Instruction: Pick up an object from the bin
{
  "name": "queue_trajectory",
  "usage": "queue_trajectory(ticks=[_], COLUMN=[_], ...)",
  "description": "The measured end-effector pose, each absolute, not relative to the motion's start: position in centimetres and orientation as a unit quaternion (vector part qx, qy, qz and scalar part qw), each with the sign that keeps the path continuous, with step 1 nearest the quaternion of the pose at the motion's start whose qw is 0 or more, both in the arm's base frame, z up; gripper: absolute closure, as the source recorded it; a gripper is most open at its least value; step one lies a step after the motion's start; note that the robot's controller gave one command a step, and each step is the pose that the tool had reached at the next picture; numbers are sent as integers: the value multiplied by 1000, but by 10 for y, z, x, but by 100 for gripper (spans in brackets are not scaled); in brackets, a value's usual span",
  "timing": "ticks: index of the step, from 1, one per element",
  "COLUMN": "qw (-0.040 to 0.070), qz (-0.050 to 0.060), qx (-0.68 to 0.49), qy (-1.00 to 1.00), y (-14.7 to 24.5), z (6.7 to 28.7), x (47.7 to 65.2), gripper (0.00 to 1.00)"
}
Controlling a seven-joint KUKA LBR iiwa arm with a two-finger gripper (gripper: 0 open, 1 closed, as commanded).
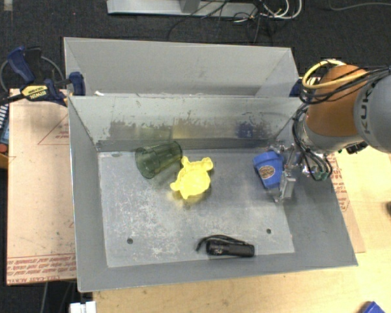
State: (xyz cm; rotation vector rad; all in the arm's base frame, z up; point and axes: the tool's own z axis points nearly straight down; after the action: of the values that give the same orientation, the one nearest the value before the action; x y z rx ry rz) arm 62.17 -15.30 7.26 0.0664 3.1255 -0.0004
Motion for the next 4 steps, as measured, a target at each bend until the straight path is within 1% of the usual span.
queue_trajectory(ticks=[1,2,3,4], qw=[9,11,11,6], qz=[-1,-1,-1,1], qx=[-49,21,21,21], qy=[999,1000,1000,1000], y=[-155,-153,-153,-152], z=[74,76,76,88], x=[619,624,624,621], gripper=[0,100,100,100])
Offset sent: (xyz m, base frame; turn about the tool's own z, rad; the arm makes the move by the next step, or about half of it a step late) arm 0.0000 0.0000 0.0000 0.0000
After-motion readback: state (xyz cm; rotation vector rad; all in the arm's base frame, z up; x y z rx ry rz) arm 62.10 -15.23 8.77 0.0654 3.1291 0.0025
